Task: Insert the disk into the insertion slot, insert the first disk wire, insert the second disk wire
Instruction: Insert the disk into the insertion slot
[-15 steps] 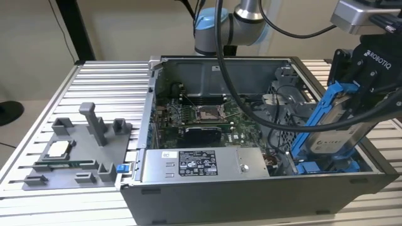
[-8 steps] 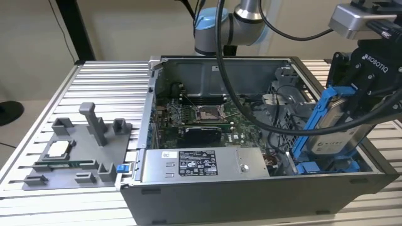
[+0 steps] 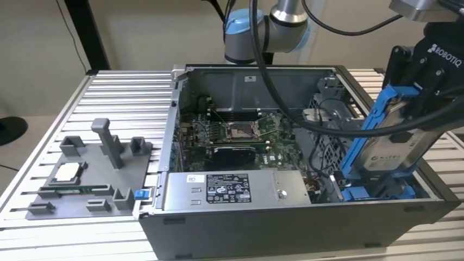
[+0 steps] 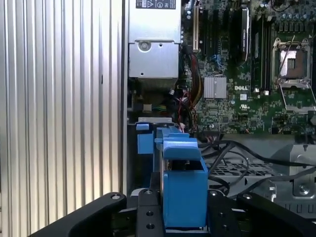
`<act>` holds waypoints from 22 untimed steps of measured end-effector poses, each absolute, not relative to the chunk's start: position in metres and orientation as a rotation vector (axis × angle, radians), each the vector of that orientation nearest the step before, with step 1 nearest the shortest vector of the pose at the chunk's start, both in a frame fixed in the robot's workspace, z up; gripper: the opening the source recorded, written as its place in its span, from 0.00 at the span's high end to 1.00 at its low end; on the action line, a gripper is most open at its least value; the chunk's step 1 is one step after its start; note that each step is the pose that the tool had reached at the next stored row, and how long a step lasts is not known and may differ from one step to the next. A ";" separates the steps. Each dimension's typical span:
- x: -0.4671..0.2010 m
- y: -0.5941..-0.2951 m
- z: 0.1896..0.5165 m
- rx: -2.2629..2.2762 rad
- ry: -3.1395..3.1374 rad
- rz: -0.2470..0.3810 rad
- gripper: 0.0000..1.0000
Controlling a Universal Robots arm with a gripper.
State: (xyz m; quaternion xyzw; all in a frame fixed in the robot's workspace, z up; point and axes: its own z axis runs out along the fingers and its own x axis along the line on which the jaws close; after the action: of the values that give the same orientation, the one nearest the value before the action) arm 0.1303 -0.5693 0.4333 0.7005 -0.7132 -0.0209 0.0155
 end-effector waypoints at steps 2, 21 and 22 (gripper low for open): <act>0.130 -0.571 0.437 2.178 -2.219 -0.067 1.00; 0.128 -0.572 0.420 2.167 -2.226 -0.076 1.00; 0.128 -0.571 0.418 2.167 -2.227 -0.076 1.00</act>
State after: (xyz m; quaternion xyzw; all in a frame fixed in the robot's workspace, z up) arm 0.1282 -0.5707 0.4184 0.6970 -0.7164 -0.0246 0.0168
